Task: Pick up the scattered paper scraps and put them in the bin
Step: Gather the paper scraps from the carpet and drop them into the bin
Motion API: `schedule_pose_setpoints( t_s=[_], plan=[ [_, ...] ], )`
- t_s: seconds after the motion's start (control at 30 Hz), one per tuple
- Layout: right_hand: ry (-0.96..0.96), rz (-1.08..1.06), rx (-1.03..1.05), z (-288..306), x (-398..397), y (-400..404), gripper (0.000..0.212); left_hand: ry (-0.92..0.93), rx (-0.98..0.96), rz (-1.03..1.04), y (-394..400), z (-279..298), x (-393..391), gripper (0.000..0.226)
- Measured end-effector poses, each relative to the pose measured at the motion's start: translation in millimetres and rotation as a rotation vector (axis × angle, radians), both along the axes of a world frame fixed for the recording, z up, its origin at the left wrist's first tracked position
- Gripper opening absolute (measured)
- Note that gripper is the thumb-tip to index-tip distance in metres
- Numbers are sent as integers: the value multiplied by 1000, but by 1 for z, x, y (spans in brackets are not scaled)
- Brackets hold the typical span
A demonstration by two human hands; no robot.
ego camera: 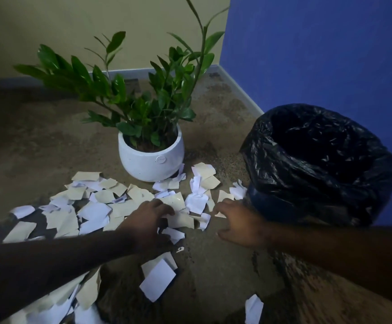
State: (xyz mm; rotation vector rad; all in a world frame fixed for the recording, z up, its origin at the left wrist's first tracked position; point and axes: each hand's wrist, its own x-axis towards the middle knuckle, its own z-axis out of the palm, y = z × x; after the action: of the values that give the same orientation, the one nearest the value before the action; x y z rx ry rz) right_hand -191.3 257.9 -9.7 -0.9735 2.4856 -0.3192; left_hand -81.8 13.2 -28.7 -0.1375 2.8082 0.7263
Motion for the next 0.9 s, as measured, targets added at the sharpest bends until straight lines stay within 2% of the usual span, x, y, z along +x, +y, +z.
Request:
schedule_pose_setpoints(
  t_s=[0.13, 0.23, 0.3, 0.37, 0.47, 0.6, 0.73, 0.9],
  plan=[
    [29, -237, -38, -8, -12, -1, 71, 32, -61, 42, 4, -12, -22, 80],
    [35, -280, -40, -14, -20, -9, 93, -35, -131, 13, 15, -20, -37, 96],
    [25, -306, -34, -18, -27, -16, 103, -75, -141, -27, 21, -25, -43, 98],
    [-4, -348, -23, -25, -35, -22, 112, -98, -140, -77, 26, -28, -48, 87],
    [-29, -342, 22, -35, -46, -29, 119, -132, -135, -89, 37, -29, -52, 54],
    [-43, -182, 79, -44, -47, -41, 110, -15, -52, -56, 42, -29, -51, 17],
    [-86, 56, 92, -46, -27, -57, 91, 102, 53, -32, 31, -23, -46, 16],
    [-78, 246, 202, -39, -6, -65, 98, 101, 96, -45, 9, -13, -29, 12]
  ],
)
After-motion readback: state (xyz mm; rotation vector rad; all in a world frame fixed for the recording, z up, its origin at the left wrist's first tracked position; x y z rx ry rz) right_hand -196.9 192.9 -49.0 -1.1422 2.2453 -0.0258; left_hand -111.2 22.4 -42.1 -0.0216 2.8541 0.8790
